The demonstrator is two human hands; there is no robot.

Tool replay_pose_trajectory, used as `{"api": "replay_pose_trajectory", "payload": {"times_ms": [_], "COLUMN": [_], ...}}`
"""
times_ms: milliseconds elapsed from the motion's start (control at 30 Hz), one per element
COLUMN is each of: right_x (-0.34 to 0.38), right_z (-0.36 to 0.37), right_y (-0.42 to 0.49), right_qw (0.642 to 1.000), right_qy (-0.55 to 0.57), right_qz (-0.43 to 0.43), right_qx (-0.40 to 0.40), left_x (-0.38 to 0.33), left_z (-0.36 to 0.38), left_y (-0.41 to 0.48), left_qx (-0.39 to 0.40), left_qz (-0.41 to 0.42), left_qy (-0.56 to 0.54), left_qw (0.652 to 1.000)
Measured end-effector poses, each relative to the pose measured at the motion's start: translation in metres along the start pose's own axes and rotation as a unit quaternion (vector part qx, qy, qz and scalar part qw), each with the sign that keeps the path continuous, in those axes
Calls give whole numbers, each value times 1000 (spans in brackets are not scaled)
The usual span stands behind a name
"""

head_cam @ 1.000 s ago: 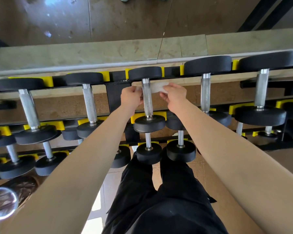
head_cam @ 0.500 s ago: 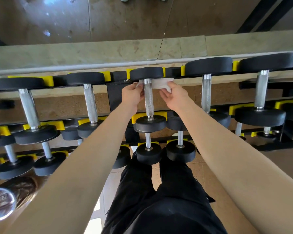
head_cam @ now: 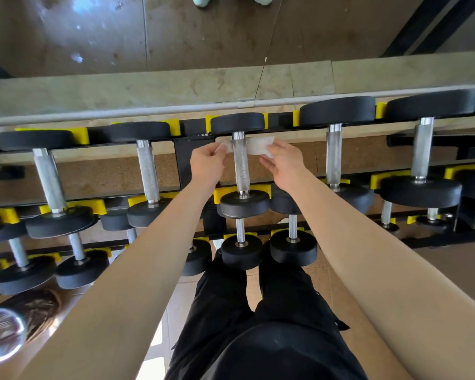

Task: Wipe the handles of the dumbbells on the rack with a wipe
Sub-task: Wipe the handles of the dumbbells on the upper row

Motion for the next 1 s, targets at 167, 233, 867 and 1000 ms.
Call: {"api": "replay_pose_trajectory", "payload": {"times_ms": [167, 233, 867, 1000], "right_x": [-8, -7, -38, -54], "right_z": [15, 3, -31, -14], "right_y": [-6, -3, -3, -9], "right_qw": [997, 999, 972, 947], "right_qy": [-46, -30, -209, -302], "right_qz": [8, 12, -80, -109], "right_qx": [59, 11, -66, -14], "left_x": [15, 21, 35, 49], "left_z": [-23, -16, -19, -49], "left_y": [-15, -15, -24, -25], "left_qx": [-5, 9, 36, 1], "left_qz": [-51, -64, -10, -35], "left_qy": [-51, -19, 154, 183], "left_qw": [997, 998, 987, 982]}}
Point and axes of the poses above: each hand's wrist, its own y-axis towards the middle knuckle, its own z-axis out of the palm, x = y × z, the point moved 1 cm from there along y, towards the middle knuckle, and after that the axes turned 4 degrees about -y, right-handed, at the moved point
